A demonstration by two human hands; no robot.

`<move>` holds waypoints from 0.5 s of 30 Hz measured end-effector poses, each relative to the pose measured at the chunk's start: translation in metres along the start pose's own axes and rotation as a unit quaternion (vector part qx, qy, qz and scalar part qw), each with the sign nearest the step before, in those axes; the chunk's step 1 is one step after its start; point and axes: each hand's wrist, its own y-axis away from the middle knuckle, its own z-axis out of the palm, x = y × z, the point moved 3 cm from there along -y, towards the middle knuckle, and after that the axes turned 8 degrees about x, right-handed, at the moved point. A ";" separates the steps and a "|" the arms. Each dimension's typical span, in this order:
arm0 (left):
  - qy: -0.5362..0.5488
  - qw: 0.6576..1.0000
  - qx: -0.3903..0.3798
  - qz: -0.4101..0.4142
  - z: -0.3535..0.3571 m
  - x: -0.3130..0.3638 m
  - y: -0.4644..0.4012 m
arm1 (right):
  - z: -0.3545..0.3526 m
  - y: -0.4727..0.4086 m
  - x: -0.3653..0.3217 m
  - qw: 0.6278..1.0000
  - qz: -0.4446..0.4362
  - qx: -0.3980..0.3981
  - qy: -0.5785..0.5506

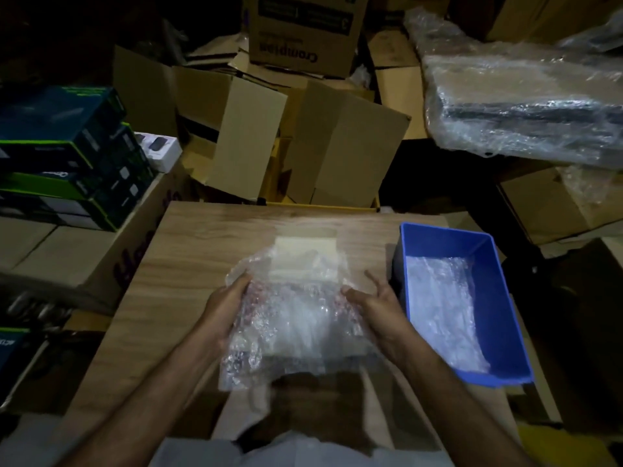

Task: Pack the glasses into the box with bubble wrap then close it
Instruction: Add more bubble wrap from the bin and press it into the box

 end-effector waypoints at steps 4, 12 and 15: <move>0.001 1.000 0.003 0.027 -0.012 0.004 -0.009 | -0.015 -0.004 -0.002 0.991 -0.118 -0.045 0.045; -0.024 0.986 -0.135 0.097 -0.028 0.003 -0.020 | -0.025 -0.015 -0.003 0.979 -0.154 -0.012 0.136; -0.040 0.971 -0.212 0.101 -0.027 0.009 -0.016 | -0.025 -0.016 -0.006 0.957 -0.184 -0.001 0.224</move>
